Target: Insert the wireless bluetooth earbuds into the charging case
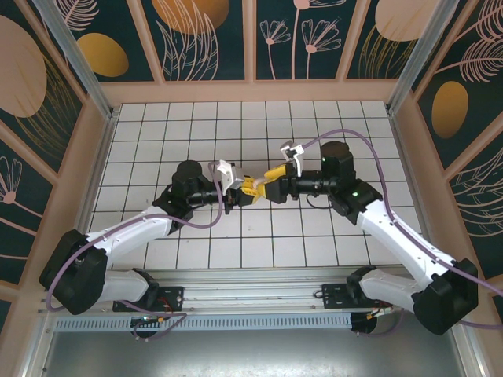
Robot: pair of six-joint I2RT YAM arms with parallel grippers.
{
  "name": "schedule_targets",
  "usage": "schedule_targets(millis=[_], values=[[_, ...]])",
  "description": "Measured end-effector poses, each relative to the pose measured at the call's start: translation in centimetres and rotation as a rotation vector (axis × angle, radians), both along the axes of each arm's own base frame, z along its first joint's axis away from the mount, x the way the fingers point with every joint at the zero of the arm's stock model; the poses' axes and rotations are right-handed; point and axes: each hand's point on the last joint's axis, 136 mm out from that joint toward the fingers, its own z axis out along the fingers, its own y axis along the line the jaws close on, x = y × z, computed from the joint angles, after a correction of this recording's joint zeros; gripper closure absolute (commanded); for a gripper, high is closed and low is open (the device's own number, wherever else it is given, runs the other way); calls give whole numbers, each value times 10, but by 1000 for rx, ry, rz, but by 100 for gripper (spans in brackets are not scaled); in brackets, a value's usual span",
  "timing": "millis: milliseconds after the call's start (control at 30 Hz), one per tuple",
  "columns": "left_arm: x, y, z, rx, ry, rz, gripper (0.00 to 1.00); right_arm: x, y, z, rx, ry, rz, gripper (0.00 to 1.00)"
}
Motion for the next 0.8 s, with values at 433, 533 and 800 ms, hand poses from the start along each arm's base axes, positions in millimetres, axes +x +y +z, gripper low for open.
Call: schedule_targets(millis=[433, 533, 800], values=[[52, -5, -75, 165, 465, 259, 86, 49, -67, -29, -27, 116, -385, 27], [54, -3, -117, 241, 640, 316, 84, 65, -87, -63, -81, 228, -509, 27], [63, 8, -181, 392, 890, 467, 80, 70, -107, -102, -166, 356, -634, 25]])
